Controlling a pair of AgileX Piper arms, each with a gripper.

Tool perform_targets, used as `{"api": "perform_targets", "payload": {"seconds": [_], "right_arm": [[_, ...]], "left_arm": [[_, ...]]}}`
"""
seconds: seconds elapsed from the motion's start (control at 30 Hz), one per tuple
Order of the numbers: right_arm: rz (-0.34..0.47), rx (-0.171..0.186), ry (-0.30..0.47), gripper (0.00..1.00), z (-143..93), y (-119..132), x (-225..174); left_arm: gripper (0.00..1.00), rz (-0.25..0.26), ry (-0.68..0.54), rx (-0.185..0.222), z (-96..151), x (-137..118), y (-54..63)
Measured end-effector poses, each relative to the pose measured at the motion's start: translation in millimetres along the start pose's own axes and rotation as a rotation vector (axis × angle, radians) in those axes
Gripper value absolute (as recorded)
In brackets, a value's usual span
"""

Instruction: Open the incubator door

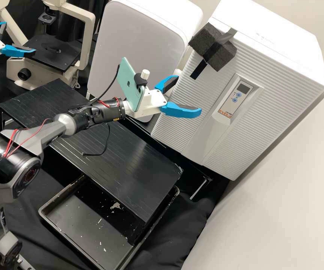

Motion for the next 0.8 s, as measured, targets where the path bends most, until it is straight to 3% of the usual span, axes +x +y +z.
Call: {"api": "perform_targets", "payload": {"seconds": [0.8], "right_arm": [[-0.063, -0.008, 0.015, 0.00, -0.2, -6.6, -1.0]], "left_arm": [[1.00, 0.000, 0.000, 0.000, 0.0, 0.0, 0.0]]}}
